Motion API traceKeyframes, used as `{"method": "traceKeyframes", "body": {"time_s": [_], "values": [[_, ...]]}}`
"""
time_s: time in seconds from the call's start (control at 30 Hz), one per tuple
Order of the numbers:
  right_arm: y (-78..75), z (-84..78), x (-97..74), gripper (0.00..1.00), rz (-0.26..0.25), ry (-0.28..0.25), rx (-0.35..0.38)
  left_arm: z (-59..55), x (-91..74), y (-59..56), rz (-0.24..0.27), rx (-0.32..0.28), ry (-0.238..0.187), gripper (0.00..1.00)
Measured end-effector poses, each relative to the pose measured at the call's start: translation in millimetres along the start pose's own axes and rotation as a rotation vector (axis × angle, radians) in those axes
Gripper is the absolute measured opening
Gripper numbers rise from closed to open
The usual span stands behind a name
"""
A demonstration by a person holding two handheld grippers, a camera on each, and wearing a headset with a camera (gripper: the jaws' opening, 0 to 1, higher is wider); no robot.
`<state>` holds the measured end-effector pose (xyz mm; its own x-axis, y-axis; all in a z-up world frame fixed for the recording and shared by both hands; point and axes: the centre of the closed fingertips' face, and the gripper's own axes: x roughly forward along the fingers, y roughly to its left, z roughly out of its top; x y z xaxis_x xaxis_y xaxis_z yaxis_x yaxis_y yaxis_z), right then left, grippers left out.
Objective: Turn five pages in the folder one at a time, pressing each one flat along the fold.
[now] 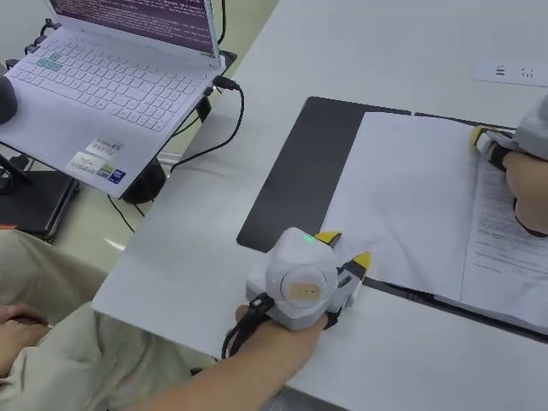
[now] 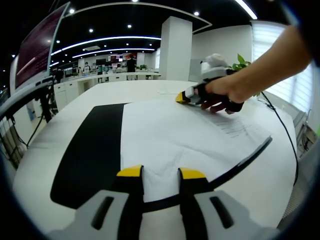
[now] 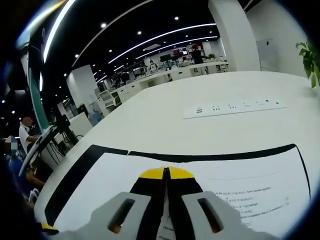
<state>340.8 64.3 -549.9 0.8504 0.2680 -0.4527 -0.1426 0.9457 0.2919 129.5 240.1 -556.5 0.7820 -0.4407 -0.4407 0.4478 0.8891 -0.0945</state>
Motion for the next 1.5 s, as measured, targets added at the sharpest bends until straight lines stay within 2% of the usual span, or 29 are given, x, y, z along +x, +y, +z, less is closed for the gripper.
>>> {"method": "traceKeyframes", "body": {"time_s": [0.2,0.27,0.4,0.67,0.97,1.23,1.5], "values": [[16.2,-7.8,-25.3,0.0,0.021,0.005,-0.009,0.0,0.0,0.1,0.0,-0.001,0.0,0.26],[14.8,-9.1,-25.1,0.0,0.027,0.007,-0.004,0.0,-0.1,-0.1,0.0,0.0,0.0,0.26],[22.5,-13.1,-37.1,0.0,0.034,0.016,-0.003,-0.1,0.1,0.2,0.0,0.0,-0.002,0.26],[20.3,-20.0,-38.9,0.0,0.051,0.035,0.008,-0.6,0.6,0.9,-0.001,0.002,0.0,0.26],[29.4,-29.7,-55.5,0.0,0.061,0.047,0.015,-0.3,0.1,0.5,-0.001,0.002,-0.002,0.26],[34.3,-37.0,-70.1,0.0,0.07,0.039,0.063,0.3,-0.4,-0.3,-0.003,-0.001,0.0,0.26],[42.0,-45.9,-86.5,0.0,0.088,0.051,0.066,0.4,-0.6,-0.7,-0.005,0.003,0.001,0.26]]}}
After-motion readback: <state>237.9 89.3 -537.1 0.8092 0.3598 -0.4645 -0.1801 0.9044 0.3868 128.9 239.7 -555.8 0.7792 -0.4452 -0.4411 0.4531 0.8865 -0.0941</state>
